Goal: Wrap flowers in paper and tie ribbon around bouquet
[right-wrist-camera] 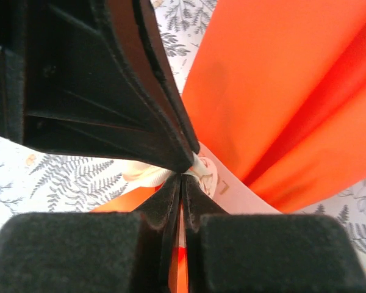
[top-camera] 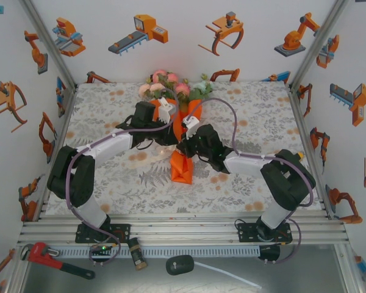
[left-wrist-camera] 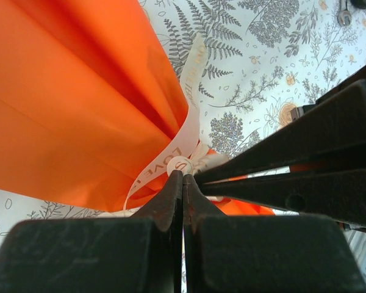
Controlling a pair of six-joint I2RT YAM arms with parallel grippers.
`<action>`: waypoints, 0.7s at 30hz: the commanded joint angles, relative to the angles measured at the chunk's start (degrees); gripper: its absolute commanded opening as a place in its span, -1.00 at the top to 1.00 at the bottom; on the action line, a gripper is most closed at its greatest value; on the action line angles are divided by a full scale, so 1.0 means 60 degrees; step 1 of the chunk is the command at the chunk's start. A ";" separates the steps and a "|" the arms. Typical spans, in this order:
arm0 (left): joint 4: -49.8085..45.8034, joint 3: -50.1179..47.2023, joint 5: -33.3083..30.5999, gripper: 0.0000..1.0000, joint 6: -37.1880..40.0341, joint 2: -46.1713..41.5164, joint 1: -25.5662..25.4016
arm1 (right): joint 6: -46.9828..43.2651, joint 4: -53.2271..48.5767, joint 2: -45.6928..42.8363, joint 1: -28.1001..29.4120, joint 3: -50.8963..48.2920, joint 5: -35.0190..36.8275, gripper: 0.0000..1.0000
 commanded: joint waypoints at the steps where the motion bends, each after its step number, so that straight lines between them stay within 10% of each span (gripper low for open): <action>1: 0.0372 -0.0102 0.0177 0.92 -0.0238 -0.0126 -0.0060 | -0.0172 0.0475 -0.0081 -0.0053 0.0059 0.0834 0.78; 10: 0.0397 -0.0191 0.0223 0.92 -0.0401 -0.0133 -0.0121 | 0.0156 0.0621 0.0245 -0.0057 0.0278 0.1056 0.37; 17: 0.0818 -0.0495 0.0014 0.93 -0.0834 -0.0265 -0.0152 | 0.0624 0.1204 0.0836 -0.0051 0.0556 -0.0129 0.37; 21: 0.1399 -0.0879 -0.0868 0.92 -0.1756 -0.0425 -0.0179 | 0.1202 0.1392 0.0816 -0.0064 0.0425 0.1273 0.38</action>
